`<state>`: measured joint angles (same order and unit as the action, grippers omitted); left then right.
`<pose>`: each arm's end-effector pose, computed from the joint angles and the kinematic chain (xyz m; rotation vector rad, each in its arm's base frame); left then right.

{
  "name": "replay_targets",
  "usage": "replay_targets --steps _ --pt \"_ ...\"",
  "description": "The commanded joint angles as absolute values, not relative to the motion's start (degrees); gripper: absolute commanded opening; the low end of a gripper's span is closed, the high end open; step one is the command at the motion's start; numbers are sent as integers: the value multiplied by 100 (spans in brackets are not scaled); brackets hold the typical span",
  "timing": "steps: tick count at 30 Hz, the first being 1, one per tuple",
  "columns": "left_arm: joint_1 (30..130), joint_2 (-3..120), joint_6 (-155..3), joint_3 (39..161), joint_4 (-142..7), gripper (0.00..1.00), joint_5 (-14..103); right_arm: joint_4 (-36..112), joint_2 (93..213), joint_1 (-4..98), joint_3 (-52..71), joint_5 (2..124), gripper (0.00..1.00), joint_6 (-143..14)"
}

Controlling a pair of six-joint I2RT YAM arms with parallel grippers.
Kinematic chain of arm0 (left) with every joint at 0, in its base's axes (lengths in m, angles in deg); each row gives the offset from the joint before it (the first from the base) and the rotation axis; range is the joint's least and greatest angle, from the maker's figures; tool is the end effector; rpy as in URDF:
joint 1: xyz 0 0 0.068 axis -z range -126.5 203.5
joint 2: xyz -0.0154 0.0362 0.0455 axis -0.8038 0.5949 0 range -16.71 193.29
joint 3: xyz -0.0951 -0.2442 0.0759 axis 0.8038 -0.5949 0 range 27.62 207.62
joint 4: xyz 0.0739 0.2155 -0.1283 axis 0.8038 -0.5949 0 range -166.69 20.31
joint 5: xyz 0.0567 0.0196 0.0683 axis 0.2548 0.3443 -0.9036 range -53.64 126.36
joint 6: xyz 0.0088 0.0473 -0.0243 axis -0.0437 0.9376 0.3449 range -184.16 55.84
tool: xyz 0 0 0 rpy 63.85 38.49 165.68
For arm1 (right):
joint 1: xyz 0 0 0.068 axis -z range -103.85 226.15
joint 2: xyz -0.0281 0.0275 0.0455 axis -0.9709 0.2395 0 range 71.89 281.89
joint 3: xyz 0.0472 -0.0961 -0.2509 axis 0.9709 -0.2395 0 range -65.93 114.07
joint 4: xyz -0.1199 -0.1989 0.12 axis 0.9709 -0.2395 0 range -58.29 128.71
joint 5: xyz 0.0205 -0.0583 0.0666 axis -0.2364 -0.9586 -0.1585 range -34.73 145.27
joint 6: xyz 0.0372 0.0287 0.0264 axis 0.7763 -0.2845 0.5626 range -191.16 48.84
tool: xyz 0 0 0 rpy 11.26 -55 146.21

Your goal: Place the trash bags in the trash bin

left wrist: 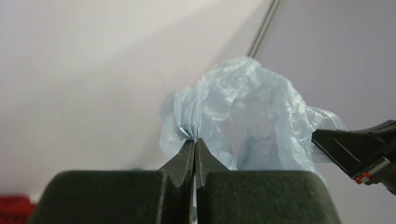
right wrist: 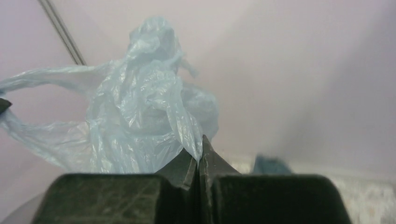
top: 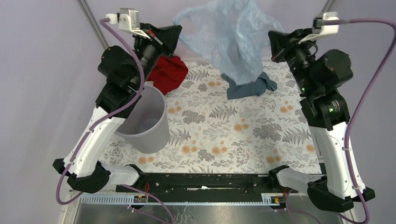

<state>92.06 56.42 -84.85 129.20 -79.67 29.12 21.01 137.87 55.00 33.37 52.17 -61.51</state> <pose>0.1855 -0.1423 0.5703 0.0883 1.2902 -0.8132 0.1776 0.0665 0.5688 -0.0847 1.3074 0.4242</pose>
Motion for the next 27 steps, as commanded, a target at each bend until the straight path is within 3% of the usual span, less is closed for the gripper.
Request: replay_targets --steps 1,5,7,9,11,14,20,27 --pt "9207 5755 -7871 13144 -6641 0 3227 3980 13650 5505 3082 5720 0 -6903" --pt "9193 5838 -8331 11845 -6741 0 2619 5050 13383 5505 1083 4966 0 -7247" --pt "9086 6390 -8928 11497 -7927 0 2359 4121 13650 5505 436 4381 0 -6645" --pt "8957 6794 -9448 11171 -8756 0 2657 2944 14040 5505 -23 5016 0 -5943" --pt "8953 6465 -9560 10328 -8314 0 2889 2627 14269 5505 -522 5782 0 -5749" --pt "8952 5652 -9411 9781 -7633 0 2869 2329 13999 5506 -416 5496 0 -5689" --pt "8953 5554 -8814 10718 -8194 0 2472 1580 13794 5504 1242 4792 0 -6196" --pt "8944 5268 -8877 10237 -8211 0 2152 1090 13094 5522 348 3742 0 -5922"
